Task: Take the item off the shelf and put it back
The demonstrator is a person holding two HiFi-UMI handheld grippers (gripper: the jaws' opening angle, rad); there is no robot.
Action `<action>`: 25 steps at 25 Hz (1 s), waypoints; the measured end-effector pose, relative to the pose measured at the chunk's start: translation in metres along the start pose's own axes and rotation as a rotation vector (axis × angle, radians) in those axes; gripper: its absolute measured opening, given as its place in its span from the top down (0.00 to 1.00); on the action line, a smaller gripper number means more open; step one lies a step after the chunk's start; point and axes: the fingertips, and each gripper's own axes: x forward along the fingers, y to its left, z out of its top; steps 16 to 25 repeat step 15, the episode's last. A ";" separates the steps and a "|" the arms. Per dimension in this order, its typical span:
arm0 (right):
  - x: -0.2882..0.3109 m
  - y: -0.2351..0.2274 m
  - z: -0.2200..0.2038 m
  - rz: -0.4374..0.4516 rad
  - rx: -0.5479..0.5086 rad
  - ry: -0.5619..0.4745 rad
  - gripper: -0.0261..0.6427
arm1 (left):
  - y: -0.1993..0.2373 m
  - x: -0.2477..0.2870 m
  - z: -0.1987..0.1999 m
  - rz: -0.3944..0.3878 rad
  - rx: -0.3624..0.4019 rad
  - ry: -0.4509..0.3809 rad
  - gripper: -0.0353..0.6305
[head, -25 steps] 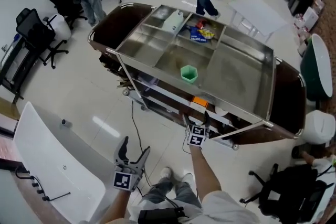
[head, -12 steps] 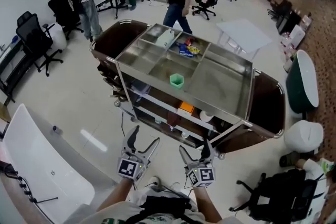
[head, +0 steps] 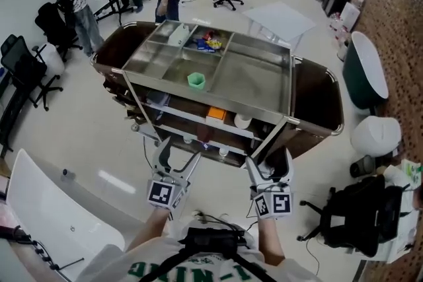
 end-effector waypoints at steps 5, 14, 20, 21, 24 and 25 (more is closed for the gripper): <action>-0.010 -0.003 0.001 -0.014 -0.012 0.011 0.20 | -0.010 -0.004 -0.003 -0.015 -0.002 0.014 0.42; -0.011 0.009 -0.001 -0.001 -0.023 0.021 0.20 | 0.007 -0.027 -0.019 0.008 0.096 0.003 0.42; -0.011 0.011 -0.001 0.001 -0.021 0.023 0.20 | 0.009 -0.029 -0.020 0.011 0.100 0.003 0.42; -0.011 0.011 -0.001 0.001 -0.021 0.023 0.20 | 0.009 -0.029 -0.020 0.011 0.100 0.003 0.42; -0.011 0.011 -0.001 0.001 -0.021 0.023 0.20 | 0.009 -0.029 -0.020 0.011 0.100 0.003 0.42; -0.011 0.011 -0.001 0.001 -0.021 0.023 0.20 | 0.009 -0.029 -0.020 0.011 0.100 0.003 0.42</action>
